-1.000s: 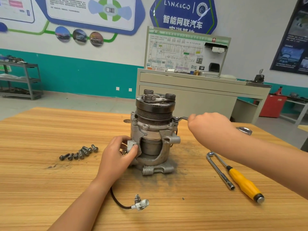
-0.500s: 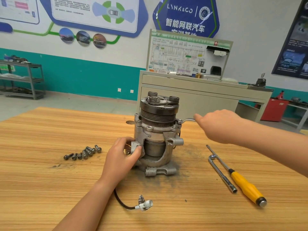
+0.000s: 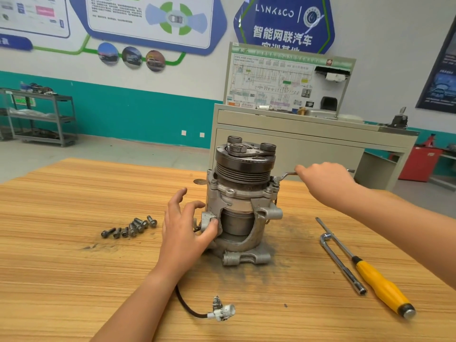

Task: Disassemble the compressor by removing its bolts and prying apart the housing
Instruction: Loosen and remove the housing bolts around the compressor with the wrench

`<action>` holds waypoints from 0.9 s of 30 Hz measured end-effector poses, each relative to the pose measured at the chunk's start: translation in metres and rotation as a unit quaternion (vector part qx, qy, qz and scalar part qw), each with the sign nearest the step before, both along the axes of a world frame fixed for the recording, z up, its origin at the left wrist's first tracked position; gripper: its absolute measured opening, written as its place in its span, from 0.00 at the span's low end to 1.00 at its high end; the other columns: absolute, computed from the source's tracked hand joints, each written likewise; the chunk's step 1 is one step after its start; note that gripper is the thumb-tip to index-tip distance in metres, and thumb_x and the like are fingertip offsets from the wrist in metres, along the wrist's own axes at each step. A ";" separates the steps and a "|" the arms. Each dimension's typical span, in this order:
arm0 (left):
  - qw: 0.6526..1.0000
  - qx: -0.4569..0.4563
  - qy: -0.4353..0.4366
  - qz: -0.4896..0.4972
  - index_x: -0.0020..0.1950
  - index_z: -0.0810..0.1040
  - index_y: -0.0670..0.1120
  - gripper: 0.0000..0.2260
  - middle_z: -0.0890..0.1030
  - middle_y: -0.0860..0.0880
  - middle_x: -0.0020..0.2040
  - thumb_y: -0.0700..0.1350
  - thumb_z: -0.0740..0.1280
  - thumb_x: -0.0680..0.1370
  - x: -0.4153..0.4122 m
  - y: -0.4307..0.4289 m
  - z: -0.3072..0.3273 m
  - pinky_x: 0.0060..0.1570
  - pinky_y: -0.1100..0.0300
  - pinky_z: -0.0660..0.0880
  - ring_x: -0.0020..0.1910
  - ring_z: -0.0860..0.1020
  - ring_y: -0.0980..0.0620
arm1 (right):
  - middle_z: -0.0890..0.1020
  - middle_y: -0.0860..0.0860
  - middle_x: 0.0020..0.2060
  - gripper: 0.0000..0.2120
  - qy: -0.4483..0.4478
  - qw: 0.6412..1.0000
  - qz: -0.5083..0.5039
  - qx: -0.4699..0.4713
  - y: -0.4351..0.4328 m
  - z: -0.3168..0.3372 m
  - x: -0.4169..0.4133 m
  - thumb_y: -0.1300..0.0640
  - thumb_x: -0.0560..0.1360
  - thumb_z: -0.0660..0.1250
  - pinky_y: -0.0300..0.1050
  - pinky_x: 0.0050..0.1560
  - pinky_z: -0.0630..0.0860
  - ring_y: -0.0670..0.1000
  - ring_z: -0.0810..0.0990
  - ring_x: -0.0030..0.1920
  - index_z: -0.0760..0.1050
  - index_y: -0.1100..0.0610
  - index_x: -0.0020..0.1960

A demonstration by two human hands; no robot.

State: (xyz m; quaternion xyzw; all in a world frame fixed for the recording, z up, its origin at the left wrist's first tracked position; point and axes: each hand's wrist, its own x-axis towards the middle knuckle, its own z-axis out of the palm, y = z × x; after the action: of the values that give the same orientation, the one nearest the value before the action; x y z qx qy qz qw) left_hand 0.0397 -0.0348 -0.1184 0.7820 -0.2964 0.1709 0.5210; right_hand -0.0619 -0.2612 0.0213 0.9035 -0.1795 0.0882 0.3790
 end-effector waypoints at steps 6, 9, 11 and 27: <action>0.999 -0.021 -0.027 0.023 0.59 0.72 0.52 0.18 0.54 0.54 0.73 0.50 0.71 0.71 0.000 -0.002 -0.002 0.67 0.49 0.58 0.72 0.55 0.52 | 0.66 0.48 0.26 0.18 -0.099 0.990 0.048 0.082 -0.013 0.001 -0.023 0.60 0.81 0.50 0.42 0.23 0.60 0.49 0.68 0.25 0.54 0.56 0.70; 0.997 -0.031 -0.057 0.048 0.61 0.72 0.50 0.21 0.52 0.53 0.74 0.50 0.72 0.70 0.000 -0.003 -0.002 0.66 0.53 0.55 0.73 0.52 0.53 | 0.68 0.50 0.25 0.19 -0.145 0.978 0.078 0.132 -0.014 0.011 -0.039 0.51 0.81 0.46 0.41 0.24 0.59 0.49 0.67 0.25 0.50 0.47 0.71; 0.995 -0.033 -0.067 0.062 0.62 0.72 0.48 0.23 0.52 0.51 0.74 0.50 0.73 0.70 0.000 -0.003 -0.003 0.66 0.54 0.53 0.73 0.51 0.54 | 0.70 0.50 0.27 0.18 -0.136 0.972 0.081 0.173 -0.009 0.017 -0.047 0.49 0.81 0.46 0.41 0.25 0.61 0.49 0.69 0.27 0.53 0.43 0.70; 0.991 -0.046 -0.076 0.096 0.62 0.73 0.45 0.25 0.57 0.45 0.74 0.48 0.75 0.68 -0.006 -0.003 -0.004 0.70 0.37 0.55 0.73 0.54 0.49 | 0.71 0.49 0.35 0.16 -0.001 0.992 0.006 0.125 0.049 0.014 -0.035 0.63 0.77 0.52 0.41 0.27 0.61 0.51 0.68 0.33 0.68 0.55 0.62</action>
State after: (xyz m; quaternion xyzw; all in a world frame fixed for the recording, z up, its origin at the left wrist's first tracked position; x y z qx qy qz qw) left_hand 0.0339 -0.0382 -0.1223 0.7670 -0.2503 0.2927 0.5132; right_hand -0.0967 -0.2126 0.0350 0.9448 -0.1839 0.0688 0.2624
